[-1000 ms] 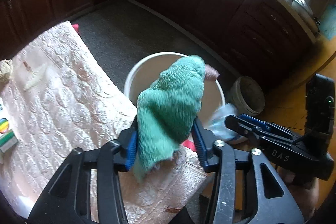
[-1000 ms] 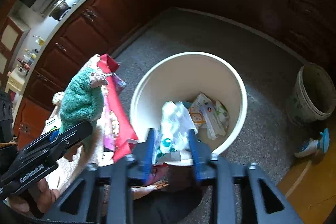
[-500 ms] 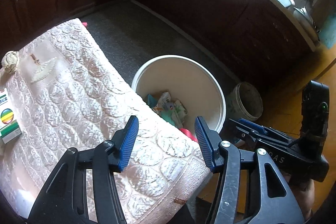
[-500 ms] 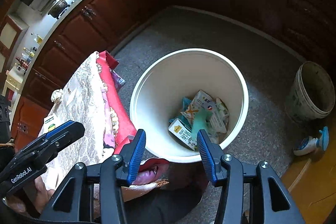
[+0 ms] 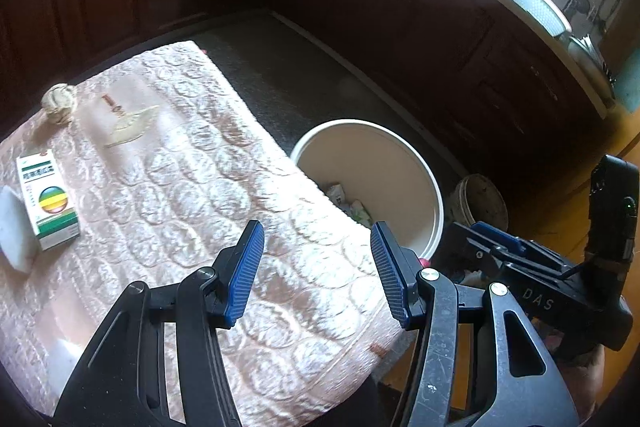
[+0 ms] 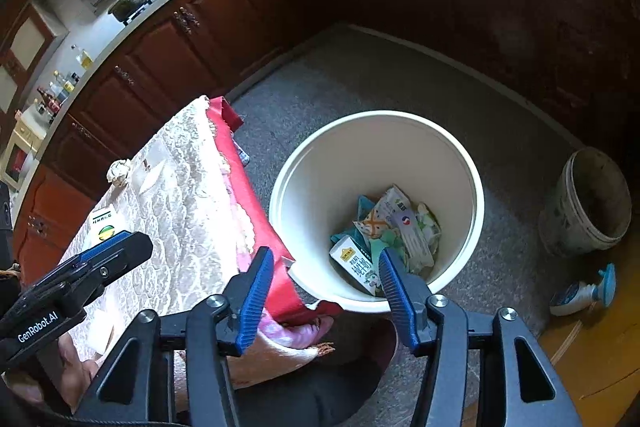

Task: Collect trash
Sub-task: 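Move both open tools back over the table, then grasp the small white foam block with the left tool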

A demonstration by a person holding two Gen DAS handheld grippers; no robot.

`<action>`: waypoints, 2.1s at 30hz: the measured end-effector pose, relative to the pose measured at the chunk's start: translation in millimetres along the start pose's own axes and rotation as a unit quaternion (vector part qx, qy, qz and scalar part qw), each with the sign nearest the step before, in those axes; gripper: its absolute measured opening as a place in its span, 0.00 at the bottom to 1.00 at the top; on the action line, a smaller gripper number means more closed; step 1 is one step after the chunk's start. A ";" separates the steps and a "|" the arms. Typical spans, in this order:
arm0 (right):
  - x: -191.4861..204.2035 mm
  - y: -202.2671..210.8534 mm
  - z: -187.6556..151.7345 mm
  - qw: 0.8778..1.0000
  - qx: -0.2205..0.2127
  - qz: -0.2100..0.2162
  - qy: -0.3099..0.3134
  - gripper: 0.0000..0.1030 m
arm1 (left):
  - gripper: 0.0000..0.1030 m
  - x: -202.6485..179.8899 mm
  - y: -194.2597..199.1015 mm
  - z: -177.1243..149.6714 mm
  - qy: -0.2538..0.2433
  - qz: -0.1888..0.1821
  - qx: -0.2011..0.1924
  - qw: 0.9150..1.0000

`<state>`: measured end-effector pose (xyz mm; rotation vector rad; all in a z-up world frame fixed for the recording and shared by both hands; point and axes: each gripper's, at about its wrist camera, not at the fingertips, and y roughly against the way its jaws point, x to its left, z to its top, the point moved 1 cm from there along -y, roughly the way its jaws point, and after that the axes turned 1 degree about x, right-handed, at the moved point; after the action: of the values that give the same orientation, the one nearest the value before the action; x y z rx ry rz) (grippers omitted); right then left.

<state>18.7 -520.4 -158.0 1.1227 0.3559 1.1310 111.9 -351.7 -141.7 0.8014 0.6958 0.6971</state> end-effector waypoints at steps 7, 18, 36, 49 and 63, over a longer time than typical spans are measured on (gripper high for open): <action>20.4 6.5 0.9 1.000 -0.012 -0.004 0.021 0.54 | 0.52 23.6 26.0 -5.7 0.017 0.016 -0.022 0.999; 70.9 13.8 1.6 0.997 -0.034 0.001 0.073 0.60 | 0.56 67.5 70.1 -21.0 0.038 0.076 -0.056 0.995; 185.9 -0.5 -20.1 0.984 -0.022 0.056 0.168 0.64 | 0.56 174.3 141.4 -77.2 0.108 0.179 -0.098 0.973; 222.8 -25.1 -41.6 0.977 0.010 0.066 0.204 0.66 | 0.70 193.9 130.0 -114.6 0.126 0.116 -0.048 0.984; 223.7 -35.3 -45.0 0.975 0.029 0.067 0.208 0.67 | 0.35 192.0 61.7 -123.2 0.130 0.102 0.040 0.985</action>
<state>103.3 -306.1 -143.6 0.9651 0.6497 1.4864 110.8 -124.8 -207.8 0.8719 0.8898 0.9769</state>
